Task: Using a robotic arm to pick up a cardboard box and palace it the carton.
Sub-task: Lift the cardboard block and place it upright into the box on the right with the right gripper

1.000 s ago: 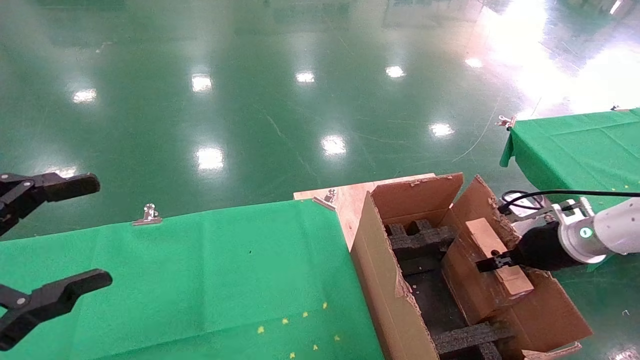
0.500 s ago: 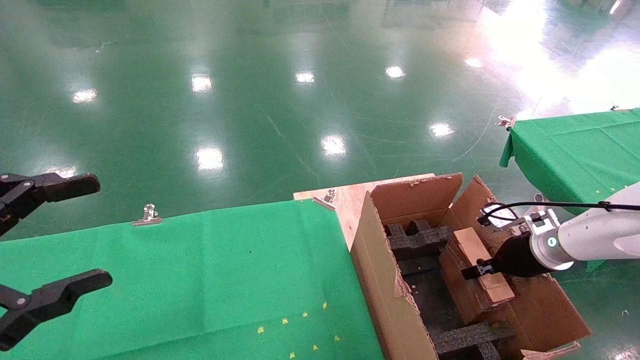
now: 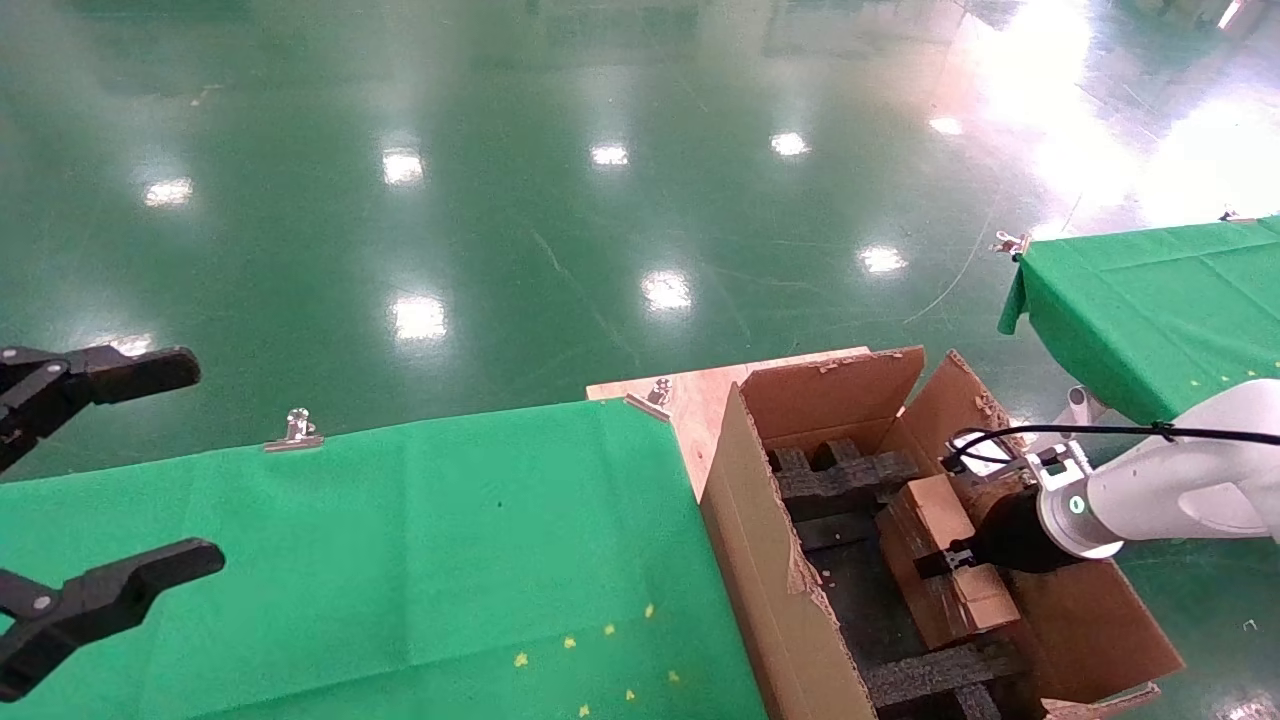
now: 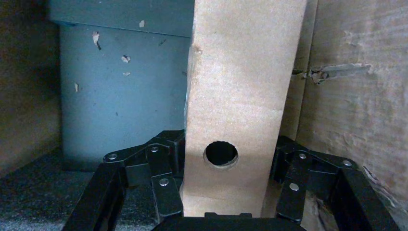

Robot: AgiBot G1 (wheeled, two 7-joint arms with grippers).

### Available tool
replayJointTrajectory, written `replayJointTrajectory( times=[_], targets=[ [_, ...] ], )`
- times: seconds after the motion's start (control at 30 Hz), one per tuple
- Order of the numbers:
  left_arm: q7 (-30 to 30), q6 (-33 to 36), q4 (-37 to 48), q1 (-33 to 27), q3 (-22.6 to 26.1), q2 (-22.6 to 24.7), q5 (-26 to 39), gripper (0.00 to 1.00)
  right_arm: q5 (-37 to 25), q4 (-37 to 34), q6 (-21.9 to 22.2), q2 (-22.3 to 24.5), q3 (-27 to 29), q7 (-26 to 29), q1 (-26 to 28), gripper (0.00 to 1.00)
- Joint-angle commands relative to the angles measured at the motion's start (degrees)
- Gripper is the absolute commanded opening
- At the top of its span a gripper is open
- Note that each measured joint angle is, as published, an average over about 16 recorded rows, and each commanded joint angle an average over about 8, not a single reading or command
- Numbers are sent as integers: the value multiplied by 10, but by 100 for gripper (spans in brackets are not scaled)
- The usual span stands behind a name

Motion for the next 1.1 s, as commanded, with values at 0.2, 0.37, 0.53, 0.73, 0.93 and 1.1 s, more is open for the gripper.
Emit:
replayJointTrajectory(
  times=[0.2,0.37,0.53,0.73,0.93,1.1],
  targets=[
    [0,0,0,0,0,0,0,100,4,-14,-2,-8,3,-7,-5,100],
    [0,0,0,0,0,0,0,100,4,-10,-2,-5,2,-5,-3,100],
    [0,0,0,0,0,0,0,100,3,-7,-2,-4,2,-4,-1,100],
    [0,0,0,0,0,0,0,100,1,-7,-5,-2,1,-5,7,100],
    [0,0,0,0,0,0,0,100,-4,0,-7,3,-1,-9,21,100],
    [0,0,0,0,0,0,0,100,-11,10,-5,9,-3,-8,38,100]
  ],
)
